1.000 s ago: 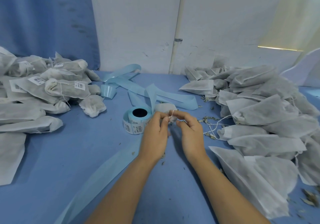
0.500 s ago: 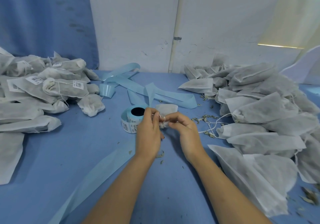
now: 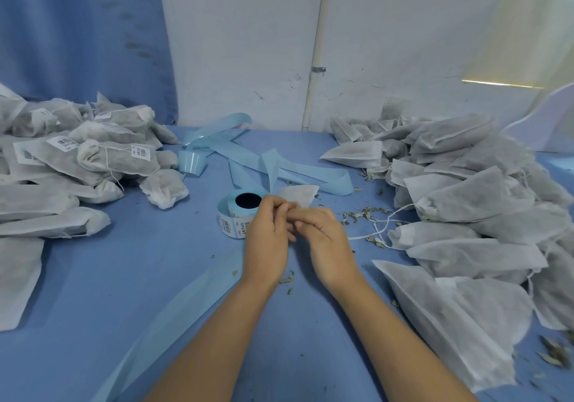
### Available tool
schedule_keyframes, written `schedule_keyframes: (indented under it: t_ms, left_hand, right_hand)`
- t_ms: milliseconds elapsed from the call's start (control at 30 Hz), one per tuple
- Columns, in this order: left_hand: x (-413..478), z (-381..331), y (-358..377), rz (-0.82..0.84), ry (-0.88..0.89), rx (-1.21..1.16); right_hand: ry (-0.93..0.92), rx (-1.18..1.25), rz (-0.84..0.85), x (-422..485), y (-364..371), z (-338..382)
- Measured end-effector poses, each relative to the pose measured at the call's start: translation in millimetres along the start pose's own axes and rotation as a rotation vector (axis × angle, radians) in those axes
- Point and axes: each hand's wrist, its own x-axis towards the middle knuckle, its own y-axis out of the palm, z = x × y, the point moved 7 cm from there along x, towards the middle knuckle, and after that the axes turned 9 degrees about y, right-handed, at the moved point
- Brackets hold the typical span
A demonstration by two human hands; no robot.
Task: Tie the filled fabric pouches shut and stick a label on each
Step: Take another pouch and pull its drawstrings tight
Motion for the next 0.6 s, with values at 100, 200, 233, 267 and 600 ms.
schedule_keyframes:
  t_ms: [100,200,233,267,600]
  left_hand:
    - [0,0,1,0.006,-0.002,-0.037]
    - [0,-3,2,0.026,0.019,-0.025]
    - [1,-3,1,0.026,0.026,-0.022]
    - [1,-4,0,0.021,0.034,-0.015]
    - [2,-1,-4,-0.001,0.028,0.055]
  right_hand:
    - [0.045,0.163,-0.053,0,-3,-3]
    - [0.052,0.196,-0.092,1,-8,-5]
    - [0.046,0.175,-0.095,0,-9,-4]
    - [0.04,0.155,-0.093,0,-8,-3]
    - [-0.049,-0.1,-0.062,-1,-5,5]
